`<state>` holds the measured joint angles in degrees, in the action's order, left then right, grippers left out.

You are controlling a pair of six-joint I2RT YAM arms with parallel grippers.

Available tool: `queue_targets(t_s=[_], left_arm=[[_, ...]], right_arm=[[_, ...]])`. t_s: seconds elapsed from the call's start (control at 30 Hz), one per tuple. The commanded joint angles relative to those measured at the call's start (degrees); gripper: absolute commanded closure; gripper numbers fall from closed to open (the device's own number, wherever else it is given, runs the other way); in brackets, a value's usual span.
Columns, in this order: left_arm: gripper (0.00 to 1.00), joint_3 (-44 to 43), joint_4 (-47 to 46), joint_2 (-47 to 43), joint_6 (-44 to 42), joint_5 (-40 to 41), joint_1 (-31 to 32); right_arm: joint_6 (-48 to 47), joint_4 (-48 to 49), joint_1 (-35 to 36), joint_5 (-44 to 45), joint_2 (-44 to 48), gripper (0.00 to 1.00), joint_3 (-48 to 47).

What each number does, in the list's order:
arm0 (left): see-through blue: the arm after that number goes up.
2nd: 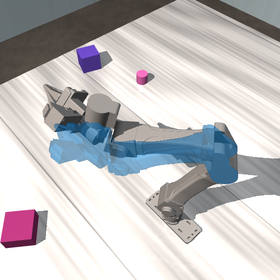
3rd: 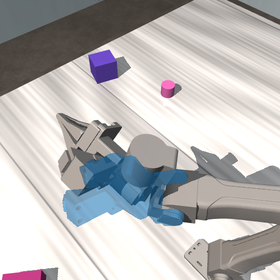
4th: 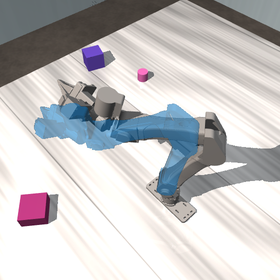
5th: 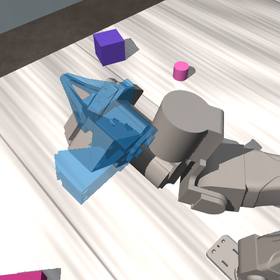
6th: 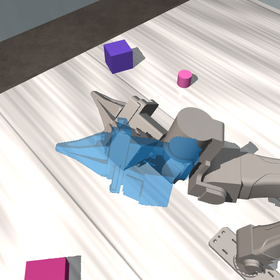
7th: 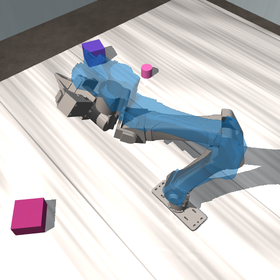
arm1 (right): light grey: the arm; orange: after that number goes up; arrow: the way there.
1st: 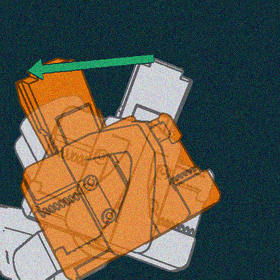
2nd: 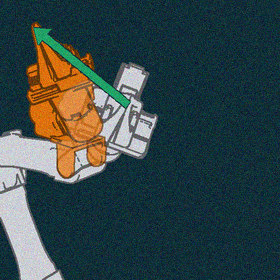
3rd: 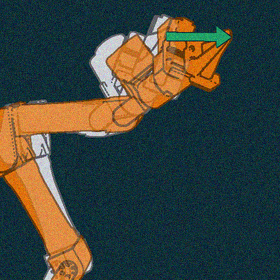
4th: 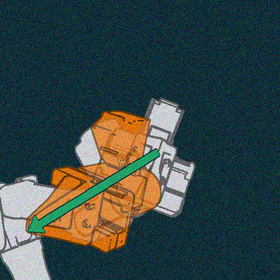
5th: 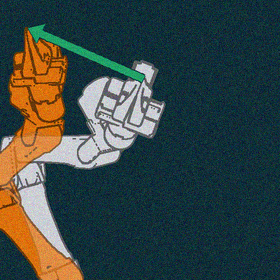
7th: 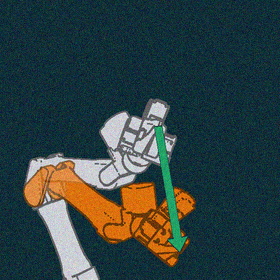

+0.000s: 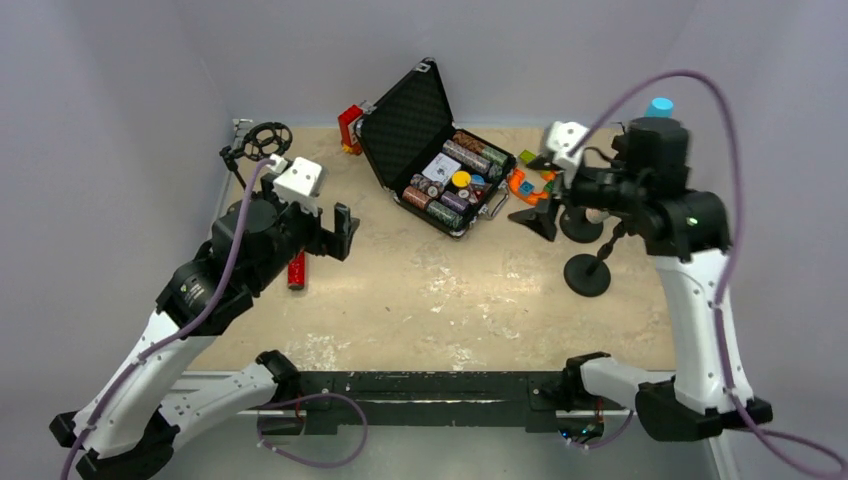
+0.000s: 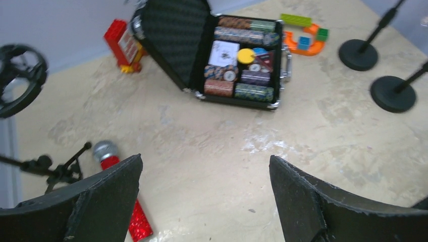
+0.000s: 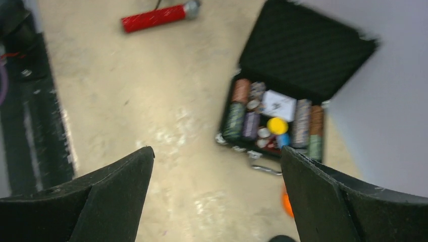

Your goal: Attach the microphones to the stand

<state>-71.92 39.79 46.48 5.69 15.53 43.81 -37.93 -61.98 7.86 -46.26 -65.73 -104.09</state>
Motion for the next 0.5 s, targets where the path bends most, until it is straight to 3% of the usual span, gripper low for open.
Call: queue_targets(t_s=[0.0, 0.23, 0.47], left_arm=[[0.01, 0.4, 1.3, -0.4, 6.4, 1.6, -8.9], [0.01, 1.3, -0.6, 3.5, 5.6, -1.0, -23.3], [0.02, 8.7, -10.5, 5.1, 7.1, -10.4, -38.0]], right_arm=[[5.0, 10.4, 8.4, -0.8, 0.1, 0.02, 13.9], [8.4, 23.7, 8.9, -14.8, 1.7, 0.01, 31.9], [9.1, 27.8, 8.9, -19.9, 0.5, 0.02, 39.0]])
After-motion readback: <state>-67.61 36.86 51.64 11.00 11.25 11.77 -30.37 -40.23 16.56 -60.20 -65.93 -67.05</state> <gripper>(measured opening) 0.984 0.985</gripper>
